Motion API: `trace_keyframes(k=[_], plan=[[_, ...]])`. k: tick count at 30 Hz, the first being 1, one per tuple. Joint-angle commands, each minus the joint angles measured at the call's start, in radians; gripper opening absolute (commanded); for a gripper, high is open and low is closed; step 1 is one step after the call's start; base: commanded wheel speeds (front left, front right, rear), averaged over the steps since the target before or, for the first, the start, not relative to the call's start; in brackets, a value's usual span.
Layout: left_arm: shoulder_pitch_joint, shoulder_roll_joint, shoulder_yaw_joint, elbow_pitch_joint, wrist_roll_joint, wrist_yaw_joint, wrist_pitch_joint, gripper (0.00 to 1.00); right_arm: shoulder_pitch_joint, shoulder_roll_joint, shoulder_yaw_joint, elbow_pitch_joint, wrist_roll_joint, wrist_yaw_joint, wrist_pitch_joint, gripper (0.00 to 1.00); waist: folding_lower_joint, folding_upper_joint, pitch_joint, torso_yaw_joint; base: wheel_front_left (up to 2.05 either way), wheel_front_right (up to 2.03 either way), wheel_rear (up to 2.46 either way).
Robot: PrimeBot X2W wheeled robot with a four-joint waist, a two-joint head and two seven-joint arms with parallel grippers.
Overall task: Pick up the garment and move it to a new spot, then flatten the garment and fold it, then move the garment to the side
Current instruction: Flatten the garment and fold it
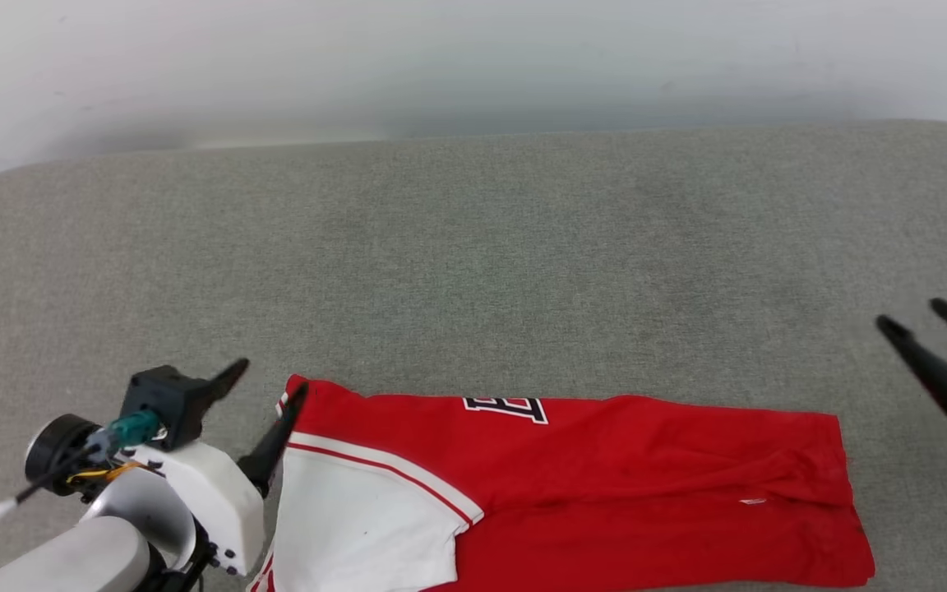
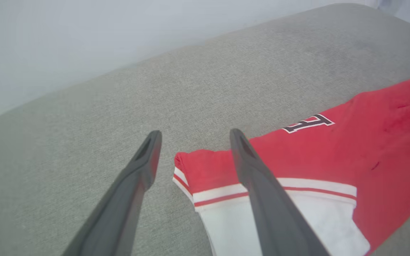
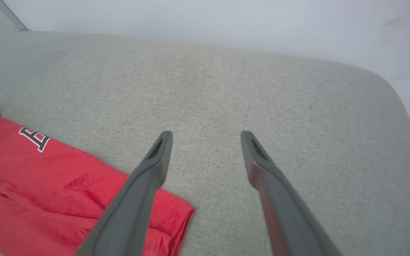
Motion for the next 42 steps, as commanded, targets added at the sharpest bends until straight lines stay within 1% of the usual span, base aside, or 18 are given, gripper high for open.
trace_keyframes(k=[1,3,6,10,14,17,21,25,28,30,32,33,34,35,37,40,41,42], plan=[[0.018,-0.013,0.009,0.007,0.022,0.025,-0.040,1.00,0.034,0.018,-0.035,0.021,-0.014,0.000,-0.011,1.00,0.0001,-0.0001,0.003,0.004,0.00,0.00,0.00],[0.035,-0.033,0.030,0.016,0.032,0.063,-0.107,1.00,0.062,0.037,-0.089,0.047,-0.032,0.000,-0.021,1.00,0.0001,-0.0001,0.006,0.010,0.00,0.00,0.00],[0.063,-0.063,0.067,0.032,0.044,0.116,-0.165,1.00,0.107,0.080,-0.167,0.080,-0.052,0.000,-0.036,1.00,0.0001,-0.0001,0.014,0.016,0.00,0.00,0.00],[0.118,-0.115,0.137,0.053,0.068,0.170,-0.192,1.00,0.173,0.152,-0.230,0.091,-0.063,0.000,-0.003,1.00,0.0001,-0.0001,0.023,0.020,0.00,0.00,0.00],[0.186,-0.184,0.257,0.043,0.158,0.203,-0.196,1.00,0.235,0.217,-0.263,0.084,-0.046,0.000,0.059,1.00,0.0001,-0.0001,0.031,0.026,0.00,0.00,0.00],[0.248,-0.244,0.354,0.034,0.232,0.203,-0.195,1.00,0.270,0.252,-0.278,0.079,-0.014,0.000,0.107,1.00,0.0001,-0.0001,0.038,0.033,0.00,0.00,0.00],[0.332,-0.333,0.469,0.033,0.325,0.178,-0.195,1.00,0.305,0.288,-0.272,0.096,0.016,0.000,0.172,1.00,0.0001,-0.0001,0.045,0.041,0.00,0.00,0.00],[0.403,-0.432,0.584,0.036,0.403,0.157,-0.195,1.00,0.338,0.331,-0.230,0.111,0.032,0.000,0.230,1.00,0.0001,-0.0001,0.052,0.049,0.00,0.00,0.00],[0.456,-0.501,0.670,0.032,0.462,0.132,-0.195,1.00,0.356,0.363,-0.176,0.104,0.048,0.000,0.286,1.00,0.0001,-0.0001,0.054,0.052,0.00,0.00,0.00],[0.484,-0.542,0.703,0.031,0.505,0.103,-0.195,1.00,0.360,0.377,-0.157,0.100,0.055,0.001,0.299,1.00,0.0001,-0.0001,0.055,0.055,0.00,0.00,0.00],[0.506,-0.580,0.740,0.034,0.549,0.085,-0.195,1.00,0.357,0.385,-0.141,0.100,0.055,0.001,0.311,1.00,0.0001,-0.0001,0.054,0.057,0.00,0.00,0.00],[0.517,-0.601,0.757,0.033,0.570,0.078,-0.195,1.00,0.353,0.387,-0.138,0.104,0.054,0.001,0.308,0.64,0.0001,-0.0001,0.053,0.058,0.00,0.00,0.00],[0.529,-0.621,0.777,0.031,0.594,0.069,-0.195,1.00,0.349,0.391,-0.138,0.106,0.053,0.001,0.303,0.21,0.0001,-0.0001,0.051,0.059,0.00,0.00,0.00],[0.541,-0.639,0.792,0.032,0.616,0.060,-0.195,1.00,0.346,0.393,-0.137,0.106,0.054,0.002,0.298,0.00,0.0001,-0.0001,0.049,0.061,0.00,0.00,0.00],[0.561,-0.680,0.825,0.029,0.657,0.045,-0.195,1.00,0.336,0.387,-0.139,0.104,0.050,0.002,0.286,0.00,0.0001,-0.0001,0.044,0.062,0.00,0.00,0.00],[0.588,-0.724,0.861,0.015,0.725,0.018,-0.195,1.00,0.322,0.355,-0.160,0.109,0.040,0.000,0.263,0.00,0.0001,-0.0001,0.034,0.065,0.00,0.00,0.00],[0.601,-0.736,0.865,0.015,0.747,0.008,-0.195,1.00,0.318,0.349,-0.165,0.108,0.039,0.000,0.256,0.00,0.0001,-0.0001,0.029,0.066,0.00,0.00,0.00],[0.601,-0.736,0.865,0.015,0.747,0.008,-0.195,1.00,0.318,0.349,-0.165,0.108,0.039,0.000,0.256,0.00,0.0001,-0.0001,0.029,0.066,0.00,0.00,0.00]])
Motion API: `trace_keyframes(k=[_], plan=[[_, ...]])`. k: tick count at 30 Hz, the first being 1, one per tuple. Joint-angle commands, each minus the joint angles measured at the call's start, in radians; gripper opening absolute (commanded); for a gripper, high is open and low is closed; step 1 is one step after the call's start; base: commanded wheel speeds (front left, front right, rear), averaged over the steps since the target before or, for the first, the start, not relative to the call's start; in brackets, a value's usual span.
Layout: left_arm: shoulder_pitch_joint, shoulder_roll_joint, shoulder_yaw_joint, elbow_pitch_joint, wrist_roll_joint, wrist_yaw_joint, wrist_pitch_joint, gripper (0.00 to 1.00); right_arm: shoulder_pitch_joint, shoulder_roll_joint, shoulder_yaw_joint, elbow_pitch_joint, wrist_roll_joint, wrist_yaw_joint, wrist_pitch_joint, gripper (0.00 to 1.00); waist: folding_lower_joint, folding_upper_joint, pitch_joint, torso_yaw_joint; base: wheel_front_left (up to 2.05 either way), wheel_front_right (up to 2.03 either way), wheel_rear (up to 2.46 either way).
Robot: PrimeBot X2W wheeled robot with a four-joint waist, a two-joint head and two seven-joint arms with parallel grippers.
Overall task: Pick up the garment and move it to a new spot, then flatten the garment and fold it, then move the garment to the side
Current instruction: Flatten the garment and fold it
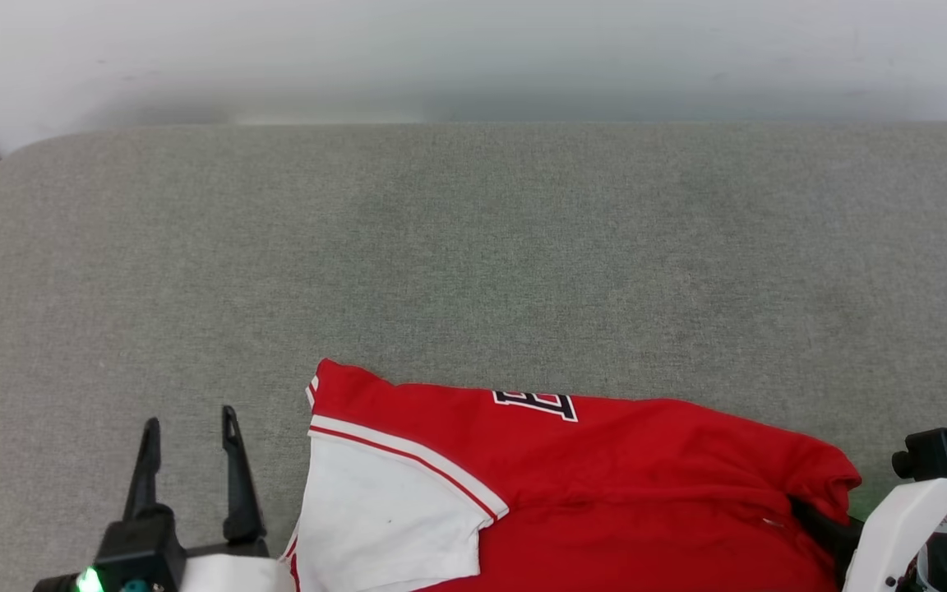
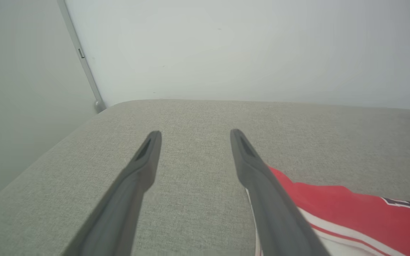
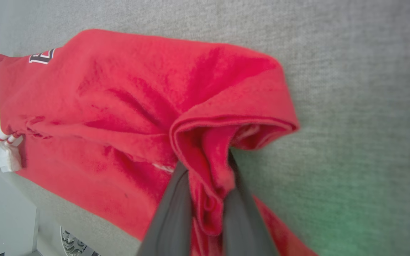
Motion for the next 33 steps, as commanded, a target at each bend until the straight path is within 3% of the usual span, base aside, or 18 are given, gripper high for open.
trace_keyframes(k=[1,11,20,27,33], plan=[[0.024,-0.018,0.008,-0.001,0.034,-0.019,-0.002,1.00,0.015,-0.001,0.011,0.016,-0.012,-0.001,0.000,0.00,0.0000,0.0000,-0.011,0.000,0.00,0.00,0.00],[0.059,-0.059,0.042,0.016,0.134,-0.085,-0.002,1.00,-0.015,-0.115,-0.069,0.025,-0.016,-0.001,0.030,0.00,0.0000,0.0000,-0.049,-0.004,0.00,0.00,0.00],[0.075,-0.066,0.063,0.029,0.170,-0.128,-0.002,1.00,-0.023,-0.211,-0.150,0.069,-0.068,-0.001,0.145,0.00,0.0000,0.0000,-0.077,-0.006,0.00,0.00,0.00],[0.091,-0.078,0.087,0.031,0.169,-0.144,-0.002,1.00,0.012,-0.174,-0.119,-0.172,0.062,0.000,0.247,0.00,0.0000,0.0000,-0.097,-0.009,0.00,0.00,0.00],[0.084,-0.090,0.100,0.035,0.170,-0.154,-0.002,1.00,-0.019,-0.139,-0.029,-0.370,0.058,0.000,0.302,0.00,0.0000,0.0000,-0.093,-0.008,0.00,0.00,0.00]])
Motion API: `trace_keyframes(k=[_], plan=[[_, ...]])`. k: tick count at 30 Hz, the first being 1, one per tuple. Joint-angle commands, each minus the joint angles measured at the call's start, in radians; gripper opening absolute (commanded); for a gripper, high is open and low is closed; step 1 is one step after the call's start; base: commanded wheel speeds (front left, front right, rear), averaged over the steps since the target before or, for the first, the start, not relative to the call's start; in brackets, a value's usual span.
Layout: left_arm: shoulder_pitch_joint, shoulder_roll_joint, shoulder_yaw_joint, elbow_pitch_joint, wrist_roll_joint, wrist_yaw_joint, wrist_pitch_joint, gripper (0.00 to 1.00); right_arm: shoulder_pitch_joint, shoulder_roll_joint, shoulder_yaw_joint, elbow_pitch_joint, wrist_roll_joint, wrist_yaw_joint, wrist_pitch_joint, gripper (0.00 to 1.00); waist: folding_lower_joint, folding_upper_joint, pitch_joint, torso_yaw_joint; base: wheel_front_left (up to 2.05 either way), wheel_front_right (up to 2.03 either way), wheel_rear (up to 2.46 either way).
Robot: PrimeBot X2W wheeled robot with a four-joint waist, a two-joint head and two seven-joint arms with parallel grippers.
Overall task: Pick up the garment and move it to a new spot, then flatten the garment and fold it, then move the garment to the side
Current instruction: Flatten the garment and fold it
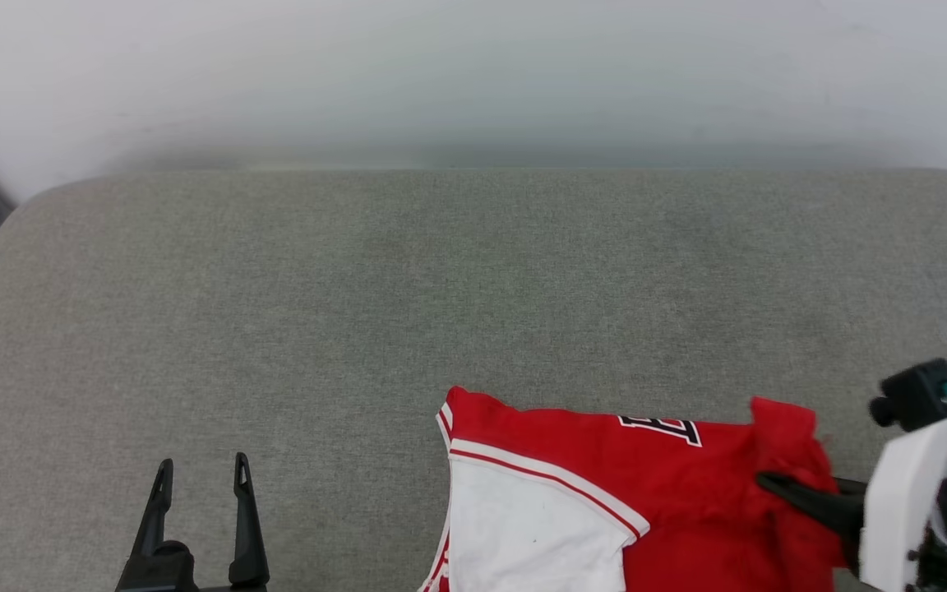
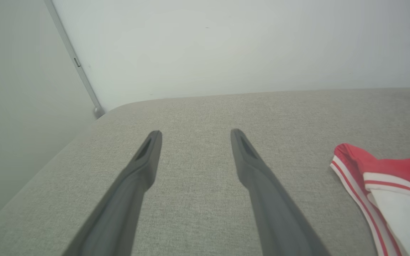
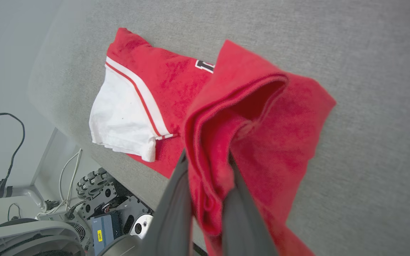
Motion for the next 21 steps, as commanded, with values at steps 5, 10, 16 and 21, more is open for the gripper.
trace_keyframes(k=[5,10,16,21], plan=[[-0.025,-0.013,0.007,0.005,-0.002,-0.014,-0.002,1.00,-0.100,0.048,0.113,-0.078,-0.055,0.000,0.030,0.00,0.0000,0.0000,0.019,0.015,0.00,0.00,0.00],[-0.046,-0.026,0.010,0.013,-0.002,-0.026,-0.002,1.00,-0.229,0.102,0.269,-0.049,-0.144,0.000,0.042,0.00,0.0000,0.0000,0.041,0.033,0.00,0.00,0.00],[-0.072,-0.035,0.011,0.024,0.000,-0.038,-0.002,1.00,-0.395,0.206,0.465,0.087,-0.252,0.000,0.036,0.00,0.0000,0.0000,0.066,0.052,0.00,0.00,0.00],[-0.098,-0.040,-0.002,0.035,0.005,-0.049,-0.002,1.00,-0.488,0.285,0.603,0.282,-0.337,0.000,-0.001,0.00,0.0000,0.0000,0.089,0.074,0.00,0.00,0.00]])
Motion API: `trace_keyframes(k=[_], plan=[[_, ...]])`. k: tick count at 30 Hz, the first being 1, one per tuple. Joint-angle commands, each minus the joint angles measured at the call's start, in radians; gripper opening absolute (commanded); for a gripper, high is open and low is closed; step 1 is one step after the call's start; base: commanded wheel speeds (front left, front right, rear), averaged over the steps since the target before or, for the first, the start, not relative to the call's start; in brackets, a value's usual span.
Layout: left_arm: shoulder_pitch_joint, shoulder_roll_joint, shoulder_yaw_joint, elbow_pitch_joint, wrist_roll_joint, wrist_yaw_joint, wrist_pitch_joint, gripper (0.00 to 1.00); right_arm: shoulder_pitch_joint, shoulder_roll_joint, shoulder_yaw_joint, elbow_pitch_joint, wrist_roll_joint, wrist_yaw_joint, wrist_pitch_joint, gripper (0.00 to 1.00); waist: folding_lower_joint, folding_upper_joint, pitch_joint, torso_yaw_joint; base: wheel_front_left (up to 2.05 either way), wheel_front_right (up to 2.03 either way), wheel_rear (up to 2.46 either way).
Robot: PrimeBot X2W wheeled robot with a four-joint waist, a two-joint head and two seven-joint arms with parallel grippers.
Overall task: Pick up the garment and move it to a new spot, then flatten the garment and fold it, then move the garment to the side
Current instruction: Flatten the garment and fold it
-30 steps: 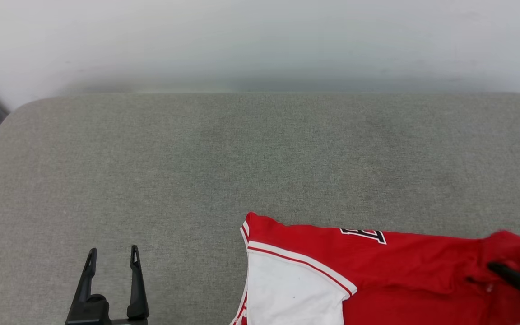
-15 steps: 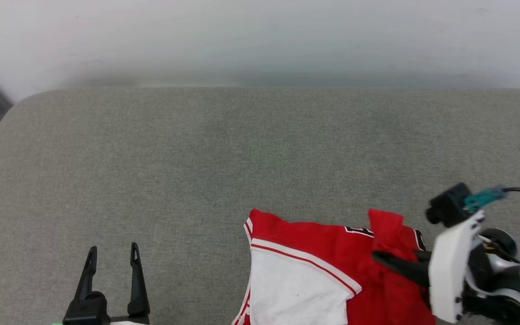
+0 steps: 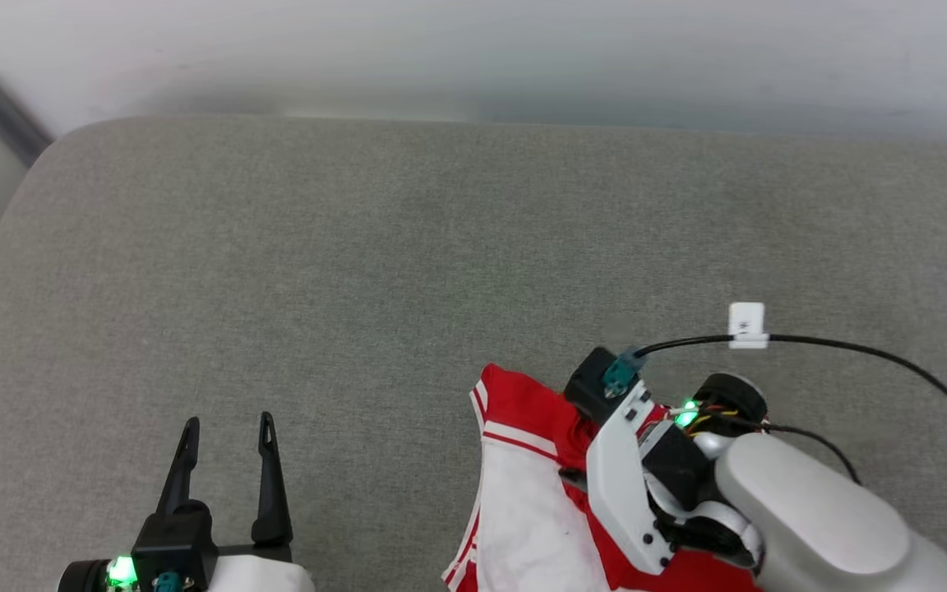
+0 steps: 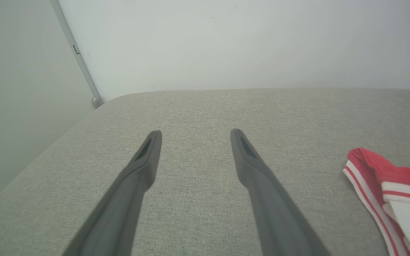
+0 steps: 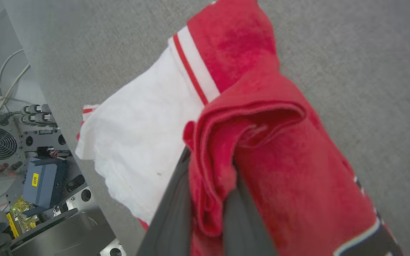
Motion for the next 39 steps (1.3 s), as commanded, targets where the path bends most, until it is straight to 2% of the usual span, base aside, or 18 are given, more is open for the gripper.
trace_keyframes(k=[1,7,8,9,10,14,17,18,20,23,24,28,32,39], plan=[[-0.016,-0.001,-0.003,0.003,0.004,-0.004,-0.002,1.00,-0.020,0.020,0.024,0.054,-0.009,0.000,-0.017,0.00,-0.0001,0.0000,0.009,0.011,0.00,0.00,0.00],[-0.023,-0.007,0.001,0.013,-0.009,0.000,-0.002,1.00,-0.035,0.065,0.093,0.209,0.030,-0.001,-0.085,0.00,-0.0001,0.0000,0.017,0.021,0.00,0.00,0.00],[-0.020,-0.008,0.005,0.013,-0.008,0.002,-0.002,1.00,-0.041,0.065,0.097,0.217,0.038,-0.001,-0.103,0.04,-0.0001,0.0000,0.016,0.018,0.00,0.00,0.00],[-0.015,-0.008,0.008,0.015,-0.007,0.002,-0.002,1.00,-0.050,0.063,0.101,0.219,0.045,-0.001,-0.120,0.43,-0.0001,0.0000,0.013,0.014,0.00,0.00,0.00],[-0.011,-0.008,0.012,0.016,-0.007,0.002,-0.002,1.00,-0.062,0.055,0.105,0.214,0.048,-0.001,-0.137,1.00,-0.0001,0.0000,0.009,0.010,0.00,0.00,0.00],[0.000,-0.009,0.025,0.019,-0.001,-0.006,-0.002,1.00,-0.087,0.011,0.096,0.159,0.052,-0.001,-0.255,1.00,-0.0001,0.0000,-0.012,-0.015,0.00,0.00,0.00],[0.005,-0.009,0.034,0.017,0.001,-0.012,-0.002,1.00,-0.099,-0.032,0.038,0.121,0.012,-0.001,-0.387,1.00,-0.0001,0.0000,-0.025,-0.036,0.00,0.00,0.00],[0.008,-0.009,0.042,0.017,0.004,-0.016,-0.002,1.00,-0.086,-0.060,-0.068,0.100,-0.061,-0.001,-0.547,1.00,-0.0001,0.0000,-0.036,-0.058,0.00,0.00,0.00],[0.007,-0.009,0.047,0.014,0.004,-0.020,-0.002,1.00,-0.066,-0.067,-0.159,0.102,-0.135,-0.001,-0.659,1.00,-0.0001,0.0000,-0.042,-0.072,0.00,0.00,0.00],[0.014,-0.010,0.050,0.014,0.005,-0.023,-0.002,1.00,-0.006,-0.040,-0.312,0.113,-0.235,-0.001,-0.796,1.00,-0.0001,0.0000,-0.051,-0.092,0.00,0.00,0.00],[0.014,-0.010,0.050,0.014,0.005,-0.023,-0.002,1.00,-0.006,-0.040,-0.312,0.113,-0.235,-0.001,-0.796,1.00,-0.0001,0.0000,-0.051,-0.092,0.00,0.00,0.00],[0.020,-0.010,0.050,0.013,0.008,-0.028,-0.002,1.00,0.087,0.011,-0.529,0.111,-0.363,-0.001,-0.908,1.00,-0.0001,0.0000,-0.062,-0.113,0.00,0.00,0.00],[0.025,-0.011,0.051,0.011,0.010,-0.031,-0.002,1.00,0.203,0.081,-0.705,0.046,-0.465,-0.001,-0.942,1.00,-0.0001,0.0000,-0.071,-0.126,0.00,0.00,0.00],[0.029,-0.011,0.053,0.010,0.015,-0.043,-0.002,1.00,0.424,0.188,-0.866,-0.105,-0.551,-0.001,-0.946,1.00,-0.0001,0.0000,-0.082,-0.138,0.00,0.00,0.00]])
